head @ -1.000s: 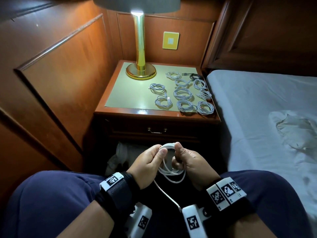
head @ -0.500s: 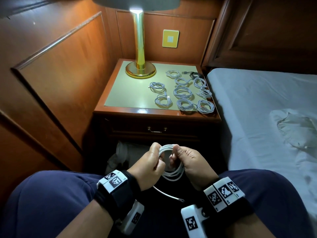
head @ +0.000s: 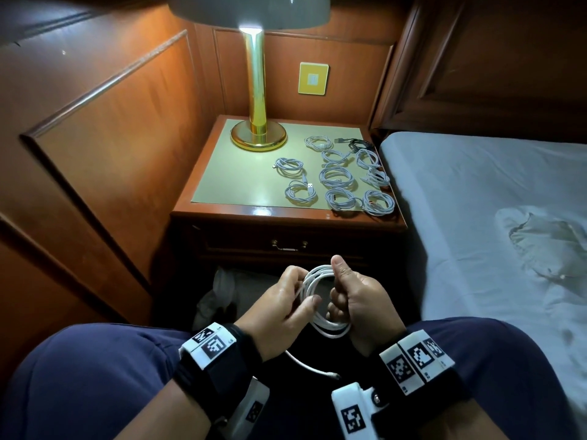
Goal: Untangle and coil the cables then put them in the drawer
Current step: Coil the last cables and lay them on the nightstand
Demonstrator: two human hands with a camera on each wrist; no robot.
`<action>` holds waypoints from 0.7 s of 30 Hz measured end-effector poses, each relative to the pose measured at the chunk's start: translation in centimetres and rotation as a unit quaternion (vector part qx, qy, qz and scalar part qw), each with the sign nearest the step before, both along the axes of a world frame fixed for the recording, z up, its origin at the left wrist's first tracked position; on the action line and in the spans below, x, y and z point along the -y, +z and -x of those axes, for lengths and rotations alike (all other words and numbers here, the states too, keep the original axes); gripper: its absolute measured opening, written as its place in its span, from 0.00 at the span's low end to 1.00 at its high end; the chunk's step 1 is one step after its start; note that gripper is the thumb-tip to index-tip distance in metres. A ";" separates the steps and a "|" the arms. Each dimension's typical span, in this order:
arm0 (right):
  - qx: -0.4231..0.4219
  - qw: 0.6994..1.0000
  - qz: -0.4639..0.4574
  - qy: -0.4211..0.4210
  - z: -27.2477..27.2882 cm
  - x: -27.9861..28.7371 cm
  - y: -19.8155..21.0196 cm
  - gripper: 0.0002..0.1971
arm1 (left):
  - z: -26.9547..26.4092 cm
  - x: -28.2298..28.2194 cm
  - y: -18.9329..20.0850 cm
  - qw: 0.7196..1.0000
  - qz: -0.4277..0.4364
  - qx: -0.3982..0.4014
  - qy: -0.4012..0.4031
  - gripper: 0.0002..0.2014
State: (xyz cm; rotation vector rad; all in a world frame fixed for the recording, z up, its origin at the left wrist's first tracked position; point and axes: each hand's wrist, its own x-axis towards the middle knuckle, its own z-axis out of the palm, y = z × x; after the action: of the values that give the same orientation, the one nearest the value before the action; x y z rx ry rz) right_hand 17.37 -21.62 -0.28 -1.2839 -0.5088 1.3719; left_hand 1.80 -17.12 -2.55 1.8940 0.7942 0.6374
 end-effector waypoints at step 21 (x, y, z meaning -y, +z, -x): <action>-0.024 0.996 -0.082 -0.022 -6.3 -12.8 1.9 0.23 | -7.9 -14.0 3.7 0.938 0.175 0.230 0.192 0.06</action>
State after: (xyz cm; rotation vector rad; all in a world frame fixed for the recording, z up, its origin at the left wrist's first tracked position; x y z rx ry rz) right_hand 23.68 -8.84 1.62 -1.1196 -0.5444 1.2940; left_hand 9.75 -3.09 1.18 1.2047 0.9013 1.0569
